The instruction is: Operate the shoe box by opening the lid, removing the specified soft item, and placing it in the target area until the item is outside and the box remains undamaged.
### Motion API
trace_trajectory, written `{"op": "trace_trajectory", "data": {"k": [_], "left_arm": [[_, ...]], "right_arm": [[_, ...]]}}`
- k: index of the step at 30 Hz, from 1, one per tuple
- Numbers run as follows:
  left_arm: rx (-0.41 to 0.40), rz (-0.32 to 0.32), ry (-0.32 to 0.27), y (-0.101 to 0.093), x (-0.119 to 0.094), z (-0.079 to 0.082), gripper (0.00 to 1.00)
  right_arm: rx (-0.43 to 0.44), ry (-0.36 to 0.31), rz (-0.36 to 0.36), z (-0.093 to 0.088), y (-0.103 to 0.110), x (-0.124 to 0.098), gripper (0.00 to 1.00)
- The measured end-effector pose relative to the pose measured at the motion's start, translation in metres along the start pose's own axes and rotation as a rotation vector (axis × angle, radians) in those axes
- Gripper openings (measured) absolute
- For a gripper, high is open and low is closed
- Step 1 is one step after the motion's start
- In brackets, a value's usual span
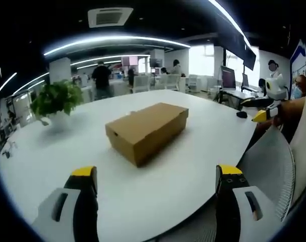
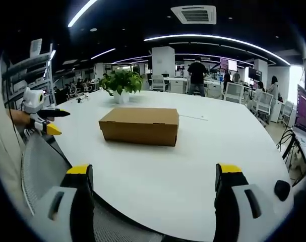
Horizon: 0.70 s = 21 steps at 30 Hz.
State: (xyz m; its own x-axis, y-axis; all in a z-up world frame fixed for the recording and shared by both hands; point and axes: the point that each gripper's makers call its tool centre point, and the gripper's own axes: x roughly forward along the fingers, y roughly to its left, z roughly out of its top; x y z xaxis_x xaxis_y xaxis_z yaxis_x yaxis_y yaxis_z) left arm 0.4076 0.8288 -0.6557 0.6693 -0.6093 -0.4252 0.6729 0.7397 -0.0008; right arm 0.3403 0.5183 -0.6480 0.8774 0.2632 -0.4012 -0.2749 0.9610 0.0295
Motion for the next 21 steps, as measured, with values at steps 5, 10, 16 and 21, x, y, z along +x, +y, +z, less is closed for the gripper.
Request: {"op": "trace_trajectory", "data": {"k": [5,10,16,21], "left_arm": [[0.007,-0.002,0.003,0.003,0.002,-0.006,1.0],[0.009,-0.003,0.006,0.007,0.004,-0.01,1.0],[0.016,-0.006,0.013,0.006,0.006,-0.011,1.0],[0.019,-0.006,0.018,0.003,0.006,-0.009,1.0]], "right_arm": [[-0.002,0.0,0.0,0.0,-0.001,0.0,0.96],[-0.004,0.002,0.0,0.0,-0.002,0.0,0.96],[-0.003,0.003,0.002,0.0,-0.002,0.001,0.96],[-0.004,0.005,0.003,0.0,-0.002,0.001,0.96]]}}
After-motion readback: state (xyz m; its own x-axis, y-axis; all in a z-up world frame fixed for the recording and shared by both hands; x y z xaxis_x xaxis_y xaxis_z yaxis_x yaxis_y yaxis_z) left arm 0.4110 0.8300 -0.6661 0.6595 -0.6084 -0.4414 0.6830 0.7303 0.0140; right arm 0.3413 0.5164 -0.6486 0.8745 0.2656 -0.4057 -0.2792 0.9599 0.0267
